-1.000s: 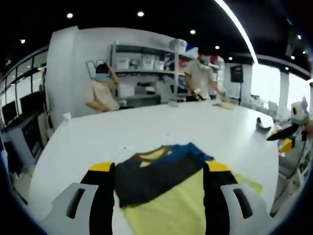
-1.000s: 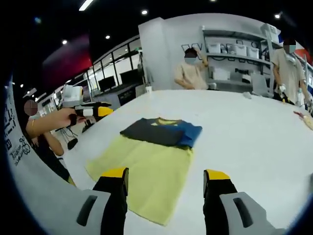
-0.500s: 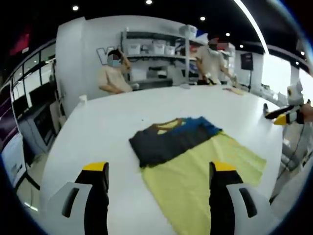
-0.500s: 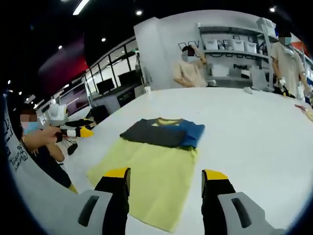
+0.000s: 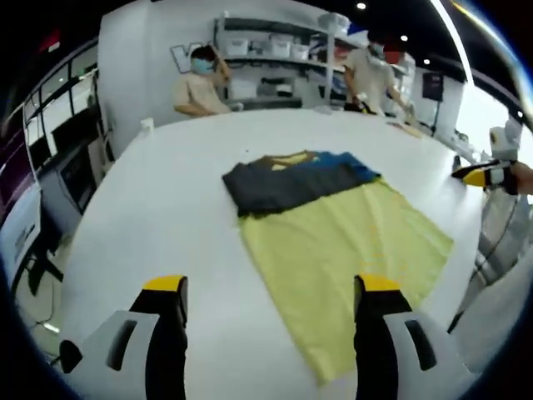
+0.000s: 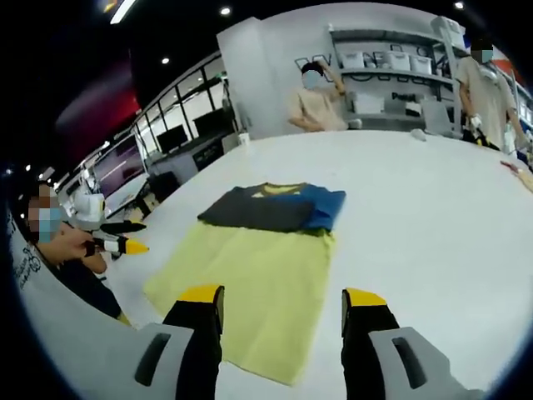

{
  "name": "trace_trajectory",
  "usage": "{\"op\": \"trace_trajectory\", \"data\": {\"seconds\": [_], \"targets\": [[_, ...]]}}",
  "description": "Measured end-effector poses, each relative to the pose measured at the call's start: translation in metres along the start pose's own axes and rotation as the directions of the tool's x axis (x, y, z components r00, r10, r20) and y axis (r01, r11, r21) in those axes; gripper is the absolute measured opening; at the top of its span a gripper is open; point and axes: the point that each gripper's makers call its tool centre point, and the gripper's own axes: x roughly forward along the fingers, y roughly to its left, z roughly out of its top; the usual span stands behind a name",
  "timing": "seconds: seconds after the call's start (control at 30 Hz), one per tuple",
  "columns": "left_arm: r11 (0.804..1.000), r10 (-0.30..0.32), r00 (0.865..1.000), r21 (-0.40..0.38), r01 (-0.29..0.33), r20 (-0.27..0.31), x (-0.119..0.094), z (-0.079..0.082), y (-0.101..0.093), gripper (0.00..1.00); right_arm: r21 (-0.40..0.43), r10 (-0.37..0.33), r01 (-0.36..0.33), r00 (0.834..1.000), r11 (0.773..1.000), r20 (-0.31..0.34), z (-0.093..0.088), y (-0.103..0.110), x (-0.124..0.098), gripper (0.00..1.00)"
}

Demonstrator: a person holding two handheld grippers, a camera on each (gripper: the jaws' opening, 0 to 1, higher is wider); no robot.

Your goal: Fold the garment on the visible template until the final outline fits inside the template.

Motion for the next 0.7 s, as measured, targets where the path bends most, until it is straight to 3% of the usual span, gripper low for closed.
{"op": "trace_trajectory", "data": {"seconds": [0.17, 0.33, 0.5, 0.7], "targets": [[0.999, -0.049, 0.998, -0.016, 0.049, -0.026, -0.003, -0.016, -0.009, 0.69, 0.063, 0.029, -0.028, 0.999, 0.998, -0.014, -0.013, 0.007, 0.003, 0.46], [0.995, -0.086, 0.993, -0.057, 0.082, -0.077, -0.004, -0.042, -0.018, 0.62, 0.051, 0.019, -0.015, 0.996, 0.999, -0.082, -0.039, 0.006, 0.007, 0.41], [0.993, -0.096, 0.989, -0.074, 0.088, -0.109, -0.006, -0.061, -0.020, 0.54, 0.051, 0.004, 0.003, 0.990, 0.999, -0.142, -0.068, 0.007, 0.005, 0.27], [0.992, -0.114, 0.983, -0.070, 0.105, -0.146, -0.006, -0.075, -0.025, 0.50, 0.069, -0.017, 0.031, 0.982, 0.997, -0.186, -0.089, 0.001, 0.004, 0.27]]}}
